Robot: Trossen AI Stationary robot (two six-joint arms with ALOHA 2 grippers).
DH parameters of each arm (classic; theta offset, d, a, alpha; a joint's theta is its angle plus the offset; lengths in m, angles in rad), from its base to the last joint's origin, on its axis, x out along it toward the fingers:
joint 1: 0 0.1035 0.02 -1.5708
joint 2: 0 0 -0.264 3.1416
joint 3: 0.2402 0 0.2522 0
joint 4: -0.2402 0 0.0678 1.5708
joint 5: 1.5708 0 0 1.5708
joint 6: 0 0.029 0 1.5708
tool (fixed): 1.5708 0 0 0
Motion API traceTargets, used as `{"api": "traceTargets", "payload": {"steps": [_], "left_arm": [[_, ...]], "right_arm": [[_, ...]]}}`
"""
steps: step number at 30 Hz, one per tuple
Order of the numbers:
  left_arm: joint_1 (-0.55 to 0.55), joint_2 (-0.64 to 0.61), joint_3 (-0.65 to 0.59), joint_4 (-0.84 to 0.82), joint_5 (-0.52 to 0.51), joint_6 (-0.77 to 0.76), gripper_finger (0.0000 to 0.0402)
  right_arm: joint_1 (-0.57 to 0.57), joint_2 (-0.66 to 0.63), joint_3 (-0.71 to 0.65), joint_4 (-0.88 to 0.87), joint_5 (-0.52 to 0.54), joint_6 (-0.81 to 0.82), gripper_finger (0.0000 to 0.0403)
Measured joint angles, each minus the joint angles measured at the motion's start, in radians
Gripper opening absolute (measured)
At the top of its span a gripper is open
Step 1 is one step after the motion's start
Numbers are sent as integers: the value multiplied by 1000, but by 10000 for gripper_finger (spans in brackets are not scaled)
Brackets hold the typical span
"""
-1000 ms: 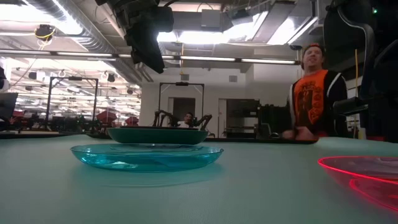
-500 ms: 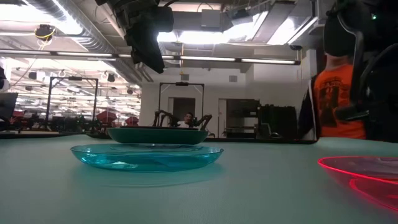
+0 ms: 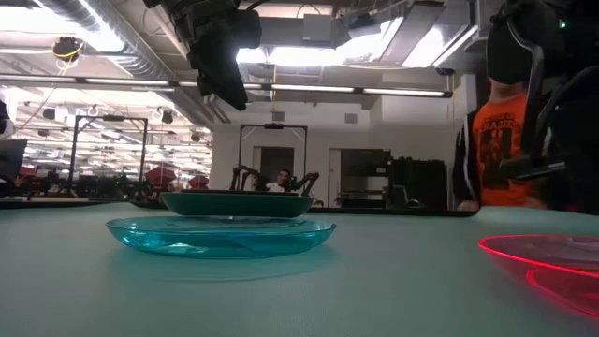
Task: Stack plastic plates
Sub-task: Stack the right light pink plate on top of the blue plate
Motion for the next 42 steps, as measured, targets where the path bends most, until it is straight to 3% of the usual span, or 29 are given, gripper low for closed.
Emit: {"api": "traceTargets", "payload": {"steps": [15,22,34,42], "left_arm": [[0,0,0,0,0,0,89],[0,0,0,1,0,0,89],[0,1,0,106,0,-53,89],[0,1,0,211,0,-53,89]], "right_arm": [[1,2,52,29,10,26,1],[-11,2,129,52,108,26,1],[-180,2,207,137,277,25,0],[-289,2,207,296,304,25,0]]}}
